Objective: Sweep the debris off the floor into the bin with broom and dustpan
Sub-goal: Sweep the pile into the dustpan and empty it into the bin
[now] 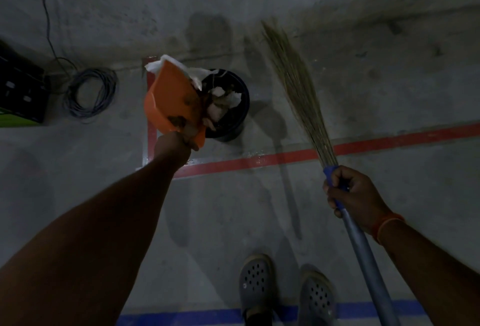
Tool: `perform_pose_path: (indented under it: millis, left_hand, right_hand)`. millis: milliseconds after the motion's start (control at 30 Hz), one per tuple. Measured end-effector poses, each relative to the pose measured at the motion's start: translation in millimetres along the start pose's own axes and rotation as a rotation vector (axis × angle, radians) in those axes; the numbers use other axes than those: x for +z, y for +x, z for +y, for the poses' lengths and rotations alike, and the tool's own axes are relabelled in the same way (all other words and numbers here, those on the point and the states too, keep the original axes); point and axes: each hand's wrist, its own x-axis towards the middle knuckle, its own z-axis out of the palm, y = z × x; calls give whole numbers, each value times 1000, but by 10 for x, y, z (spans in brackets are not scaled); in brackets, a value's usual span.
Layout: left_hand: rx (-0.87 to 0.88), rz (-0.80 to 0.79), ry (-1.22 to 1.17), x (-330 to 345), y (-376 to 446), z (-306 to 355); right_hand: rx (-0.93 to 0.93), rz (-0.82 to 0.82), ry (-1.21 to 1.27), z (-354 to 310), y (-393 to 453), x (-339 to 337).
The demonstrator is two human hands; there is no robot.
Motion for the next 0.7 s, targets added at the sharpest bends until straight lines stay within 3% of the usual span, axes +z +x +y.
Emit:
perform_pose_path:
  millis: [700]
  left_hand:
    - [-201,11,-357,-238,-180,449]
  right_hand:
    - [0,-8,-1,29,-120,11]
